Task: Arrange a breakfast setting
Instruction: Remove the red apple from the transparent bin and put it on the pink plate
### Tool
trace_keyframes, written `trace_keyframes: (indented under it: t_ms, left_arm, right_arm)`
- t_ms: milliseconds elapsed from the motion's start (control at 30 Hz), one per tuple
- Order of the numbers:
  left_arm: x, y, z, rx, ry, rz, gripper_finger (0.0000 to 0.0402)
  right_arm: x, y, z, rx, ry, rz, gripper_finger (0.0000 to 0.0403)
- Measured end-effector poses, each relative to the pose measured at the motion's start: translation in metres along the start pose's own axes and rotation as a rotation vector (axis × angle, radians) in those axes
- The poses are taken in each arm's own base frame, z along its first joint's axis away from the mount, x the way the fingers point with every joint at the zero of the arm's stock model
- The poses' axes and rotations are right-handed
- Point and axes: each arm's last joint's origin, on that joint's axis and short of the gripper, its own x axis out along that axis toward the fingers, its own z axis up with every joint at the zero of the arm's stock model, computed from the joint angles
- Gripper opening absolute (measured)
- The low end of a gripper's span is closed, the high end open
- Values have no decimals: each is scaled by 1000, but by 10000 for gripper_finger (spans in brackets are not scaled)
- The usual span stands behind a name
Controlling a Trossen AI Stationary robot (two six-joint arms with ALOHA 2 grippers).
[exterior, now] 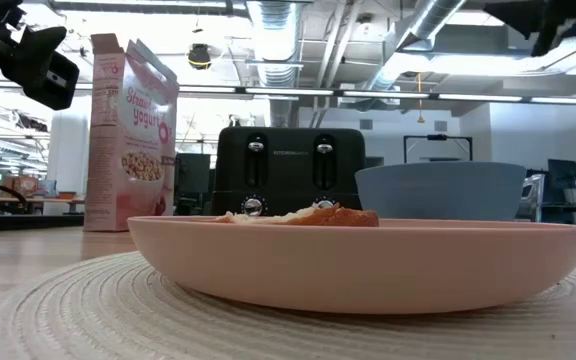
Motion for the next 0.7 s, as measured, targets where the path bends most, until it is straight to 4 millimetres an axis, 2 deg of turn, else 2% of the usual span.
trace_keyframes:
  t_ms: [200, 433, 533, 700]
  left_arm:
    - [0, 0, 0, 0, 0, 0, 169]
    - [0, 0, 0, 0, 0, 0, 169]
    - [0, 0, 0, 0, 1, -1, 169]
    - [0, 0, 0, 0, 1, -1, 169]
  right_arm:
    - [25, 9, 25, -138, 95, -269, 217]
    - [68, 27, 37, -321, 219, -472, 217]
    - [87, 31, 43, -325, 253, -542, 217]
    - [113, 26, 41, -300, 318, -686, 217]
